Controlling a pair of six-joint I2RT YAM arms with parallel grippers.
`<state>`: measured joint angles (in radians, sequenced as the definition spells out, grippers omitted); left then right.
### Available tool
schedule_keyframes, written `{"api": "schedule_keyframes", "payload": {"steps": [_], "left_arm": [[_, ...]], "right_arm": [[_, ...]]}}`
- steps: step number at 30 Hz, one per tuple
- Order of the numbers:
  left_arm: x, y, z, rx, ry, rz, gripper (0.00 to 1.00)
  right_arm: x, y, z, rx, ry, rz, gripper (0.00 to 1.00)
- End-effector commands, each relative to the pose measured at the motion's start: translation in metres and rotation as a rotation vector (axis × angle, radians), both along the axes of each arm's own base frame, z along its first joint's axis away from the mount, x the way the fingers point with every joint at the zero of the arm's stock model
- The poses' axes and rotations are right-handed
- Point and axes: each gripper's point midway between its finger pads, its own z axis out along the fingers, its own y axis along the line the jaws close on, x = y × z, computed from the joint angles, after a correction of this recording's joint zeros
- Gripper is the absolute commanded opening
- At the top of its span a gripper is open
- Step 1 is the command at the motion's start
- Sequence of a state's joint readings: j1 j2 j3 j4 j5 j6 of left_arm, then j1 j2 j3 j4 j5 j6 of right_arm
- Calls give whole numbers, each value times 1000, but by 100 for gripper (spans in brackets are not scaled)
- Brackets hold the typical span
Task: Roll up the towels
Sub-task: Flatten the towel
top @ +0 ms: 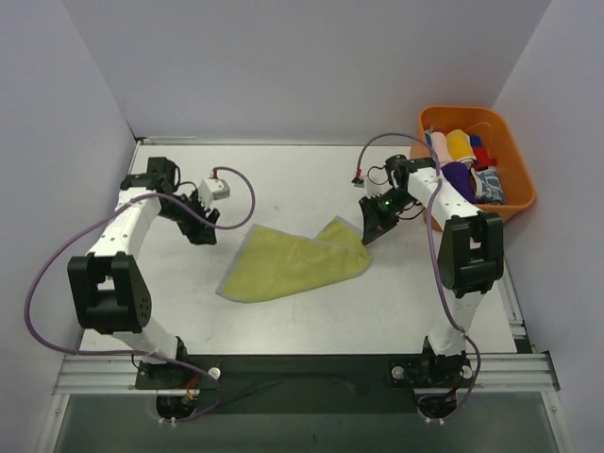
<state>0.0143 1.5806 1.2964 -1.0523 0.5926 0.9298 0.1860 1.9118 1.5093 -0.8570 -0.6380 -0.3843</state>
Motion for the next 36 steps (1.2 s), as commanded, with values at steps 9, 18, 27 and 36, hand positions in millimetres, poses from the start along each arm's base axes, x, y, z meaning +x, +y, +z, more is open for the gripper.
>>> {"api": "schedule_keyframes", "payload": {"steps": [9,18,27,36], "left_arm": [[124,-90,-43,28,-41,108,60],[124,-100,-88,162,-19,19,50],[106,-97,-114,240,17,-24,44],[114,-109,-113,246,-25,-30,45]], "right_arm": [[-10,-27,7,-88,-32,50,0],[-11,-33,15,-88,-27,16,0],[-9,-33,16,-78,-14,8,0],[-19,-28,13,-45,30,13,0]]}}
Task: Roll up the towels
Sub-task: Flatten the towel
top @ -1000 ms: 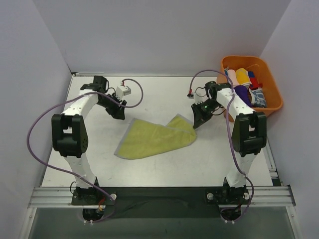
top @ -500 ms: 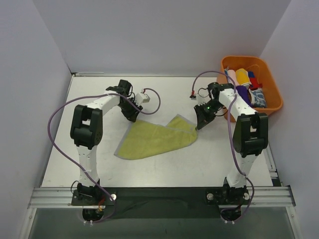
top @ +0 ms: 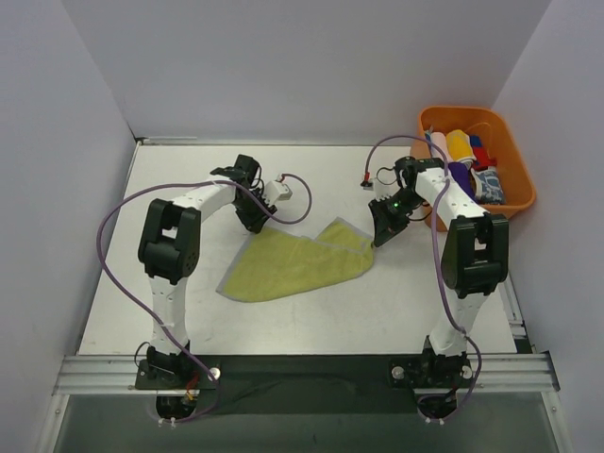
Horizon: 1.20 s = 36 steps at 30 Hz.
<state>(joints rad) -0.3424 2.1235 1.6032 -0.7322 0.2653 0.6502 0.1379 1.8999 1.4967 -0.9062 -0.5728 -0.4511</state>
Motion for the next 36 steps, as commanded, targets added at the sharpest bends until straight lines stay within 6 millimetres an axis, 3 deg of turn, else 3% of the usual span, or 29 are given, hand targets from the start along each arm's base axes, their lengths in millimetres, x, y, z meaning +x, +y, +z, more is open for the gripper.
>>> {"api": "schedule_keyframes", "payload": {"steps": [1,4,6,8,9,10,11,12,14,15,16,17,18,19,20,21,23,24,25,26,28,30,31,32,33,34,35,36], "left_arm": [[6,-5,-5,4,-20,-16,45],[8,-7,-7,14,-26,-27,45],[6,-9,-11,17,-16,-33,36],[2,-13,-9,-3,-3,-36,23],[1,-15,-7,-22,6,-38,6],[2,-15,-2,-52,14,-26,0],[0,-15,4,-77,44,8,0],[14,-19,25,-119,15,19,0],[28,-7,49,-210,25,87,0],[50,-2,77,-253,-40,107,0],[61,4,92,-281,-68,122,0],[75,22,104,-305,-95,157,0],[85,29,117,-324,-123,166,0],[106,35,150,-350,-214,163,0],[117,43,154,-361,-227,187,0],[127,57,164,-385,-253,210,0],[150,65,200,-451,-335,233,0],[157,73,214,-478,-366,246,0],[158,70,225,-524,-376,229,0],[159,66,241,-558,-403,212,0],[155,79,252,-612,-408,194,0],[140,83,251,-631,-395,160,0],[130,87,246,-653,-373,138,0],[117,89,254,-634,-415,72,0],[100,89,215,-627,-326,74,0],[86,91,218,-593,-376,-1,0],[76,91,204,-573,-365,-26,0],[52,89,163,-563,-271,-27,0]], "right_arm": [[-14,2,17,25,25,7,0],[-15,2,16,25,29,7,0],[-15,1,16,25,29,6,0],[-14,1,15,24,31,1,0],[-13,0,15,23,32,-6,0],[-11,0,16,23,28,-9,0],[-9,-1,16,23,22,-13,0],[-6,-2,17,23,19,-19,0],[8,-2,22,17,-13,-23,0],[16,-3,25,13,-40,-24,0],[24,-5,24,0,-50,-25,0],[44,-6,38,-3,-114,-30,0],[54,-7,38,-9,-125,-38,0],[66,-13,43,-18,-153,-55,0],[89,-14,62,-14,-229,-73,0],[99,-17,68,-20,-258,-84,0],[123,-27,77,-49,-319,-106,0],[140,-30,98,-49,-396,-117,0],[148,-33,102,-54,-418,-125,0],[155,-36,110,-54,-451,-136,0],[161,-35,130,-43,-513,-133,0],[153,-30,142,-17,-545,-97,0],[142,-27,128,-18,-501,-79,0],[134,-25,122,-24,-484,-57,0],[124,-20,122,-37,-488,-16,0],[107,-20,96,-49,-409,4,0],[99,-18,87,-54,-386,21,0],[88,-15,81,-54,-365,34,0]]}}
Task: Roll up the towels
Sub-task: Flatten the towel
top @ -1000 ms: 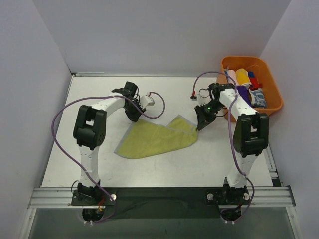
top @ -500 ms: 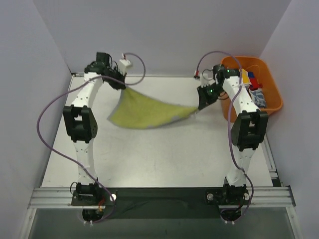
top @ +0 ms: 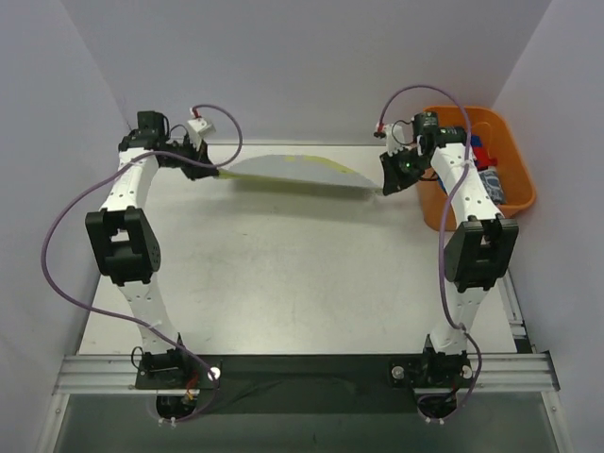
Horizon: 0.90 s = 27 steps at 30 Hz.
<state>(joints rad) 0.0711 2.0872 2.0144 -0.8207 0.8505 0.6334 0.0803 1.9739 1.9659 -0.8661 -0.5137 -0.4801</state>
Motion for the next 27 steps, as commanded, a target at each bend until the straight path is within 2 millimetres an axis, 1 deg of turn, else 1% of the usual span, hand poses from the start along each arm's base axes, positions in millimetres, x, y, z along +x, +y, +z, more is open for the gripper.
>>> {"api": "schedule_keyframes", "payload": {"steps": [1,2,3,4,5,6,7,8,9,10,11,12,13,14,15,16,17,18,19,20,21,22,23,24,25,26,27], "left_arm": [[-55,-2,-30,43,-45,-169,0],[-68,0,-39,90,-66,-205,0],[-89,1,-67,100,-4,-222,0],[-101,3,-76,132,-13,-255,0],[-112,5,-86,150,4,-274,0],[-123,9,-97,180,26,-293,0],[-145,9,-111,197,53,-349,0],[-154,11,-117,214,63,-369,0],[-164,14,-123,230,82,-385,0],[-181,14,-127,234,108,-418,7],[-190,15,-127,238,124,-436,15],[-198,21,-127,255,148,-444,21],[-211,23,-121,248,178,-454,27],[-215,27,-116,238,189,-443,41],[-218,35,-111,226,197,-420,48],[-228,37,-103,207,228,-425,55],[-224,40,-95,212,217,-422,69],[-222,41,-88,210,216,-421,70],[-225,42,-85,196,244,-420,71],[-213,43,-75,194,223,-403,71],[-208,41,-72,175,224,-386,71],[-199,34,-73,133,266,-341,70],[-191,26,-71,98,276,-319,67],[-182,22,-71,92,297,-292,60],[-169,9,-79,89,346,-231,55],[-163,8,-88,128,372,-193,51],[-160,3,-93,134,386,-174,48]], "right_arm": [[-58,7,-40,-68,155,97,0],[-67,11,-51,-82,174,119,0],[-76,11,-56,-99,183,139,0],[-85,14,-65,-134,188,181,0],[-102,10,-85,-156,240,202,0],[-110,9,-89,-168,248,218,0],[-118,9,-95,-181,264,236,0],[-133,6,-106,-189,308,251,0],[-140,5,-109,-195,322,260,0],[-147,4,-112,-202,335,273,1],[-162,0,-117,-216,376,306,8],[-169,-2,-114,-219,377,321,17],[-174,-3,-112,-223,384,330,32],[-182,-6,-108,-221,402,332,40],[-183,-6,-97,-214,376,329,48],[-185,-7,-89,-207,369,325,64],[-182,-6,-81,-198,346,314,68],[-171,-2,-65,-174,293,294,68],[-166,-1,-58,-162,284,281,68],[-160,2,-56,-131,294,263,68],[-153,6,-51,-108,296,228,68],[-139,9,-42,-90,274,205,64],[-131,13,-41,-79,275,190,61],[-125,16,-54,-74,324,172,58],[-117,19,-52,-66,327,139,51],[-114,21,-57,-62,350,120,47],[-112,25,-66,-62,385,112,44]]}}
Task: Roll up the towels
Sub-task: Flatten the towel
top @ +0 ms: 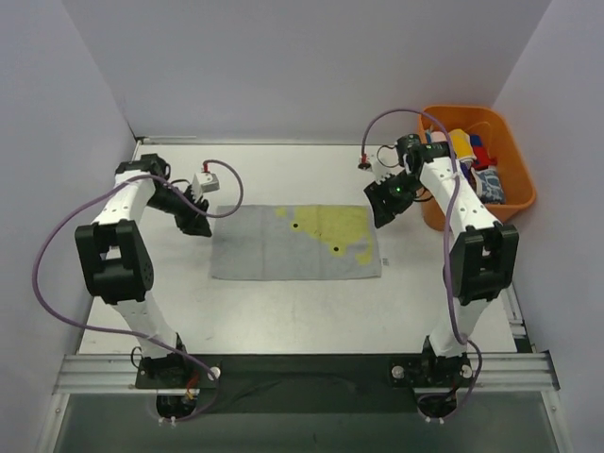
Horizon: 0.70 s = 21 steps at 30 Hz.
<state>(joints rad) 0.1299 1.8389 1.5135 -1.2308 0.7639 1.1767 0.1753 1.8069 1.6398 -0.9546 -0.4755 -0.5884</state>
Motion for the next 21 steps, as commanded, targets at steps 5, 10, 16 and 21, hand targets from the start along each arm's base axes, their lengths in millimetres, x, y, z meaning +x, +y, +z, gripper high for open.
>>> {"api": "schedule_keyframes", "payload": {"steps": [5,10,16,21], "left_arm": [[-10,-50,-24,41,152,73,39],[-43,-46,-58,187,257,93,24],[-51,-31,-80,309,255,152,15],[-69,-8,-103,433,295,164,11]], "right_arm": [[-45,9,-45,-38,257,-22,27],[-77,10,-74,-124,319,4,20],[-84,5,-100,-258,287,-26,13],[-87,-9,-124,-378,313,-58,9]]}}
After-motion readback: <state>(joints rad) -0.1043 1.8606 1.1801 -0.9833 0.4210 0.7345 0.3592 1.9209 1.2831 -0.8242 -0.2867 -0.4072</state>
